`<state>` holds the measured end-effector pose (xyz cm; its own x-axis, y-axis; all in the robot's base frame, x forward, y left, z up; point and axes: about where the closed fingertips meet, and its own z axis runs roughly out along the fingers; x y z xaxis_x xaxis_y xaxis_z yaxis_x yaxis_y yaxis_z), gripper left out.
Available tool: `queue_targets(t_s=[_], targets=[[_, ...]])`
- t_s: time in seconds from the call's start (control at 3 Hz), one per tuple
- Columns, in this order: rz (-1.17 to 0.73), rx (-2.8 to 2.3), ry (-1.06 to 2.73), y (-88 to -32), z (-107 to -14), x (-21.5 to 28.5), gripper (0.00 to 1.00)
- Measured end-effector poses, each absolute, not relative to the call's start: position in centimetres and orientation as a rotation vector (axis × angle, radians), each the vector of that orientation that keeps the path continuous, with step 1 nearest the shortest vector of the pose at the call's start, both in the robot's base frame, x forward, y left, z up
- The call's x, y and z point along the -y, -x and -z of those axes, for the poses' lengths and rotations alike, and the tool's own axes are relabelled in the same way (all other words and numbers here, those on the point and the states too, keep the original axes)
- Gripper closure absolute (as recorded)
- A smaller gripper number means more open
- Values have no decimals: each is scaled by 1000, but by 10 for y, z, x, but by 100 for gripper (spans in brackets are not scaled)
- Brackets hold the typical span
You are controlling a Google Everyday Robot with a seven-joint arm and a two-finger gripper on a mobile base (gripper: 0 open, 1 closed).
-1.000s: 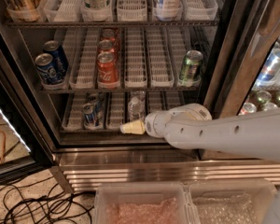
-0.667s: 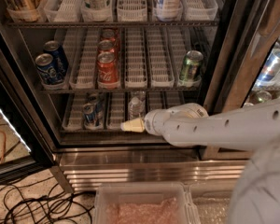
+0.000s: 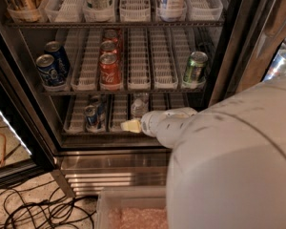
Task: Pick water bottle from bottom shelf of fridge
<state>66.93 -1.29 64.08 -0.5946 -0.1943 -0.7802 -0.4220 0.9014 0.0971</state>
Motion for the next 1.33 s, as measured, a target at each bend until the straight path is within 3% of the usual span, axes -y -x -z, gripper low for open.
queue_targets(t_s=[1.33], targets=[[-318,-2173,397,-684,-630,-15,22]])
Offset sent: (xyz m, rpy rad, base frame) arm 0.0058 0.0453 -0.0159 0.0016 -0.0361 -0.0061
